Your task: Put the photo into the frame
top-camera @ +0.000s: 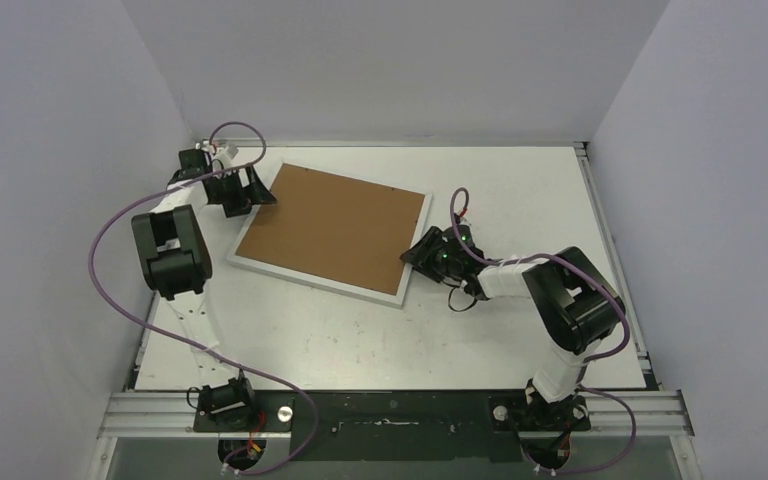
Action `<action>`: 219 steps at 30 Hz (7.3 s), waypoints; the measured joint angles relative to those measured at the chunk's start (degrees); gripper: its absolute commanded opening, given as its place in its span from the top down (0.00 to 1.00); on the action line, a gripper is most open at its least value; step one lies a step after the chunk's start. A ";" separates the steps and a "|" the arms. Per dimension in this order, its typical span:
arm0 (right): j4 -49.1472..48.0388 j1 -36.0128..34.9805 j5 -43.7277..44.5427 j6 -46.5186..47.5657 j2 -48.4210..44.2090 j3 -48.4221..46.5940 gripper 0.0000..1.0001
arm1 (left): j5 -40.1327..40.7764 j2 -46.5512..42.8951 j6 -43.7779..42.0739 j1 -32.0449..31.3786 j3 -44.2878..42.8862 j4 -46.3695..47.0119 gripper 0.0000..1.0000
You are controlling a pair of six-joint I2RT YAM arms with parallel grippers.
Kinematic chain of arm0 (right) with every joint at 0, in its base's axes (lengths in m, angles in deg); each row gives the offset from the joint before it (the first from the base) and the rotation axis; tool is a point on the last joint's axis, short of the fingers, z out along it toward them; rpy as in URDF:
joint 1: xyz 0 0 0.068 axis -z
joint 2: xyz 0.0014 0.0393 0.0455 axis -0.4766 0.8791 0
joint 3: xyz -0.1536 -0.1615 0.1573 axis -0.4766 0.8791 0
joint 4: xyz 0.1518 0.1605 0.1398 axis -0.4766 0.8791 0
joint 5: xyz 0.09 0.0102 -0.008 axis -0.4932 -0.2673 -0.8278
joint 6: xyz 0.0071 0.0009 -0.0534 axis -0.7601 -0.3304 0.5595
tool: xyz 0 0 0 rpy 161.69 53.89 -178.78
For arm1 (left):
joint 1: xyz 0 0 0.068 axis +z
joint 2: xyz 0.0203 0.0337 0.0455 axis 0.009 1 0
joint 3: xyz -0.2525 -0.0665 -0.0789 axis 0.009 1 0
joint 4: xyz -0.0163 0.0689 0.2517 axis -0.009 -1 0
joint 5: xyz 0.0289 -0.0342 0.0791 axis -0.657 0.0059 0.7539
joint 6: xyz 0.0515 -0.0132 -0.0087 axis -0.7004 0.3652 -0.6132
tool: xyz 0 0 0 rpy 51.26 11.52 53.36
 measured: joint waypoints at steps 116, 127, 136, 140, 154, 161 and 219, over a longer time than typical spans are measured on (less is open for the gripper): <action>-17.40 10.29 -17.29 -1.27 3.91 7.23 0.56 | 3.58 -28.20 27.98 -50.73 -15.41 3.48 0.03; -9.81 13.31 -17.05 1.84 0.39 7.04 0.55 | 1.01 -28.65 27.08 -47.78 -17.20 -0.63 0.03; 4.74 13.53 -14.62 4.17 -2.01 0.63 0.53 | 2.73 -26.32 26.45 -53.81 -18.93 -1.66 0.03; 12.07 14.47 -13.44 5.05 -5.95 -2.49 0.48 | 3.21 -25.59 23.58 -54.42 -20.02 -5.44 0.03; 18.99 17.16 -13.46 -3.21 -24.37 0.61 0.36 | 9.62 -22.23 19.21 -53.83 -18.36 -10.93 0.03; 17.14 17.73 -12.81 -6.73 -26.14 12.17 0.35 | 9.57 -24.30 17.22 -49.81 -14.56 -12.04 0.04; 72.48 25.18 -1.51 16.90 -19.89 2.40 0.10 | 23.85 -12.44 -3.72 -21.05 15.96 6.14 0.07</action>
